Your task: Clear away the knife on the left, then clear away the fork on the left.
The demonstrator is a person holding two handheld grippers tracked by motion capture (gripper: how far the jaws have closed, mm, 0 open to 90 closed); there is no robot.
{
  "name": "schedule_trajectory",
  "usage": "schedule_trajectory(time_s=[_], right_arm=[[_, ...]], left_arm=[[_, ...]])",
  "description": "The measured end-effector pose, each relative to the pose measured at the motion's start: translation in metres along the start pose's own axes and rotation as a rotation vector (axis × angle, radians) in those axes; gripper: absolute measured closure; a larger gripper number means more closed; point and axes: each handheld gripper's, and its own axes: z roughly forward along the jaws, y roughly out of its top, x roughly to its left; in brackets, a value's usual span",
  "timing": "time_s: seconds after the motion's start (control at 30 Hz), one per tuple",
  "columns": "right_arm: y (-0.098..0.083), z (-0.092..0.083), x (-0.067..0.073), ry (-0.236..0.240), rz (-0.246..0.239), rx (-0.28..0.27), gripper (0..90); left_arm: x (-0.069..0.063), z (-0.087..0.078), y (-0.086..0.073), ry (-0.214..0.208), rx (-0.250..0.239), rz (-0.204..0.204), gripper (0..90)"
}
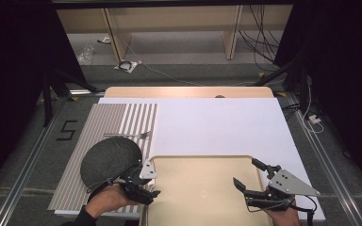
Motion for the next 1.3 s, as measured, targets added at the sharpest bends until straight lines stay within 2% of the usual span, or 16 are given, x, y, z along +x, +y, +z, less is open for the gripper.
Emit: schedule_trajectory(time_s=[0.17, 0.37, 0.53, 0.8, 1.07, 1.3], right_arm=[[-0.001, 0.0, -0.001, 0.002, 0.0, -0.004, 16.7], [-0.001, -0.001, -0.001, 0.001, 0.005, -0.006, 16.7], [-0.001, 0.0, 0.0, 0.004, 0.001, 0.003, 16.7], [0.0, 0.0, 0.001, 0.0, -0.001, 0.003, 16.7], [0.0, 0.001, 0.0, 0.007, -0.002, 0.0, 16.7], [-0.001, 0.0, 0.001, 0.004, 0.0, -0.001, 16.7]], left_arm=[[0.007, -0.003, 0.003, 0.045, -0.073, -0.024, 24.2], [0.017, -0.009, 0.001, 0.099, -0.13, -0.033, 21.6], [0.029, -0.016, -0.003, 0.149, -0.171, -0.072, 20.6], [0.043, -0.02, -0.012, 0.188, -0.175, -0.099, 20.4], [0.057, -0.023, -0.016, 0.246, -0.178, -0.129, 20.4], [0.07, -0.021, -0.013, 0.279, -0.176, -0.126, 21.3]])
